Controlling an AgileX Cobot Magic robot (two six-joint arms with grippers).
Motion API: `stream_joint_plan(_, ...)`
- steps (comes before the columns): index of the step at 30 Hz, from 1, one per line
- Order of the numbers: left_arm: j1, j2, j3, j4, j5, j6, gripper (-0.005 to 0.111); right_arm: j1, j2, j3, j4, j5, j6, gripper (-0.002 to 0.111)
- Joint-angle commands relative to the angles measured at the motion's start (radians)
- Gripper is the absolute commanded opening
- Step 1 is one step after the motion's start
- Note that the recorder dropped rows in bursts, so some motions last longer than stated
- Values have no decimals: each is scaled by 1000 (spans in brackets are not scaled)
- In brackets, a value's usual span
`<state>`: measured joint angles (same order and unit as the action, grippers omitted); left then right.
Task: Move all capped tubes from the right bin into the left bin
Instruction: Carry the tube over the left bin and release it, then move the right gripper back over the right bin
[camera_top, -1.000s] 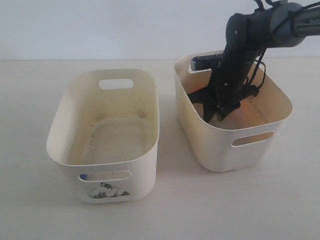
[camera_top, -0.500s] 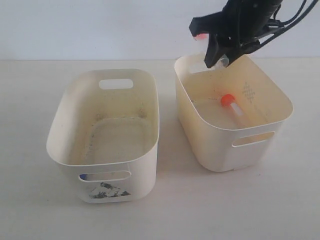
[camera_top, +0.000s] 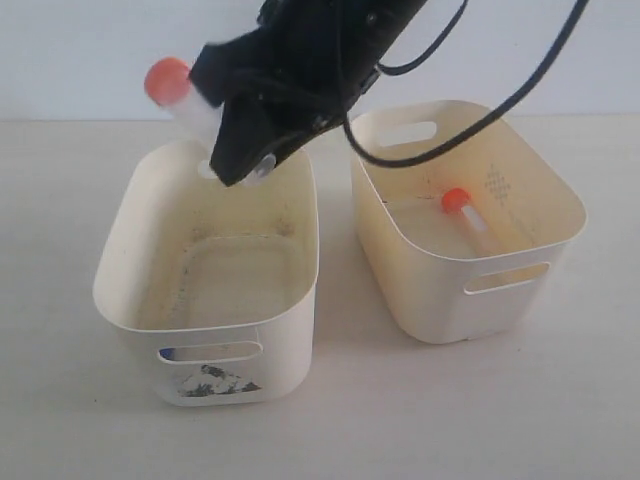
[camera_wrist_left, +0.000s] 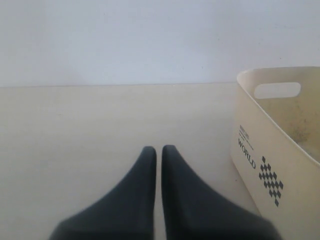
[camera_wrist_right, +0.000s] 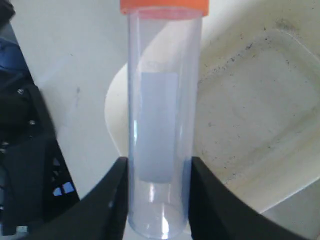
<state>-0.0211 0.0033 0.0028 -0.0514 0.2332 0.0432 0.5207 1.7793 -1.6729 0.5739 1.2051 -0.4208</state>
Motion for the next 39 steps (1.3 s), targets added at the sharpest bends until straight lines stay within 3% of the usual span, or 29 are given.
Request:
stream_joint_plan(1, 1, -3, -3, 0, -1, -8, 4, 58, 47, -1, -86, -63, 3, 1)
stream_joint_plan(5, 1, -3, -3, 0, -1, -8, 4, 67, 110, -1, -89, -65, 28, 6)
stream_joint_plan(11, 1, -3, -3, 0, -1, -8, 4, 67, 188, -1, -110, -46, 102, 59)
stream_joint_plan(12, 1, -3, -3, 0, -1, -8, 4, 67, 192, -1, -127, -46, 125, 63)
stream_joint_plan(14, 1, -3, -3, 0, -1, -8, 4, 67, 196, -3, -166, -37, 177, 59)
stream_joint_plan(15, 1, -3, -3, 0, -1, -8, 4, 67, 196, -3, -185, -22, 206, 52)
stream_joint_plan(20, 1, -3, -3, 0, -1, -8, 4, 67, 161, -46, -321, 16, 232, 0)
stream_joint_plan(27, 1, -3, -3, 0, -1, -8, 4, 67, 50, -105, -539, 16, 250, 0)
stream_joint_plan(31, 1, -3, -3, 0, -1, -8, 4, 67, -36, -107, -833, 16, 421, 0)
stream_joint_plan(39, 1, -3, -3, 0, -1, -8, 4, 67, -141, -107, -846, 16, 456, 0)
